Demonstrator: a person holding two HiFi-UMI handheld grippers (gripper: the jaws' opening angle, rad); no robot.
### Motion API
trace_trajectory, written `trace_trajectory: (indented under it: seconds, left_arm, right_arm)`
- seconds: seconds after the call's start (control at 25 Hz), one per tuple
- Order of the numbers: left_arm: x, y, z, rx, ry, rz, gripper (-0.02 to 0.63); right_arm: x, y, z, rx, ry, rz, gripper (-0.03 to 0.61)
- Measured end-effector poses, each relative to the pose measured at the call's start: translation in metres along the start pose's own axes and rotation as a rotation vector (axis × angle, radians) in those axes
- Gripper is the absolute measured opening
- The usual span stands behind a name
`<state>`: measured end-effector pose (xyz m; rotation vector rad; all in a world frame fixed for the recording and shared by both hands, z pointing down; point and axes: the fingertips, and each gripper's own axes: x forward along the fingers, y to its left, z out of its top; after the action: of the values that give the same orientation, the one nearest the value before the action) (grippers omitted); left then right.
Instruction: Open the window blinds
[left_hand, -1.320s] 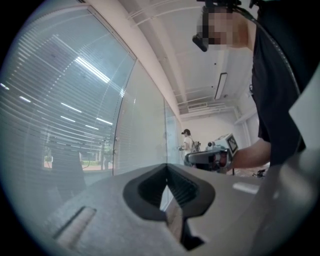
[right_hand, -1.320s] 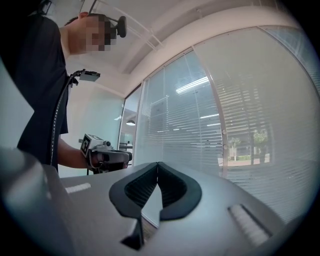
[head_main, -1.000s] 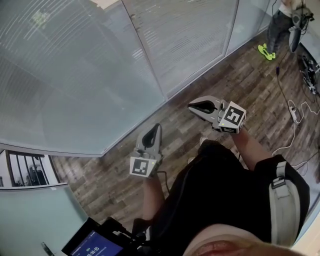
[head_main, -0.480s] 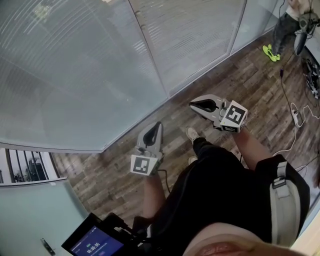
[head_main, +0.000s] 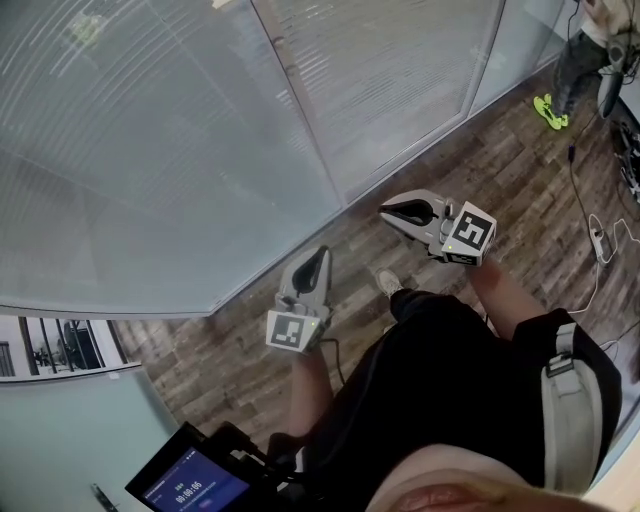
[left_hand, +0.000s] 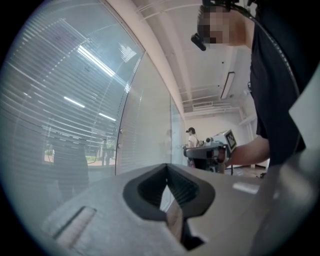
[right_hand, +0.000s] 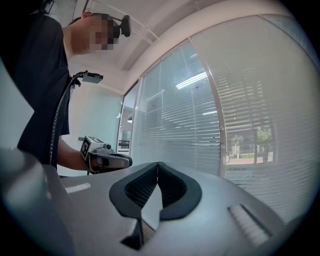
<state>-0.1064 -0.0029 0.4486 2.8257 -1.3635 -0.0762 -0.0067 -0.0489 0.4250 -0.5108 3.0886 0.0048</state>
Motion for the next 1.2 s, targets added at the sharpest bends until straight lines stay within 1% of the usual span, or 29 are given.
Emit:
trace_trajectory:
  seconds: [0.16, 0.32, 0.64, 0.76, 1.0, 1.2]
  left_arm:
    - [0.014, 0.006, 0.009, 0.010, -0.004, 0.003, 0.003]
    - [0.019, 0.018, 0.010, 0.005, 0.022, 0.035, 0.003]
    - [0.033, 0.041, 0.014, 0.039, 0.024, 0.082, 0.003]
    - [0.040, 0.044, 0.017, 0.042, 0.017, 0.090, 0.003]
    - [0.055, 0.055, 0.018, 0.042, 0.044, 0.111, 0.003]
    - [0.066, 0.064, 0.020, 0.060, 0.043, 0.130, 0.003]
  right_arm:
    - [0.011, -0.021, 0.008, 0.019, -0.033, 0.007, 0.005]
    - [0.031, -0.036, 0.017, 0.007, -0.064, 0.039, 0.005]
    - [0.047, -0.054, 0.008, 0.021, -0.053, 0.093, 0.005]
    - [0.051, -0.063, 0.008, 0.022, -0.064, 0.097, 0.005]
    - [0.059, -0.087, 0.012, 0.039, -0.077, 0.101, 0.005]
    - [0.065, -0.094, 0.012, 0.034, -0.068, 0.148, 0.005]
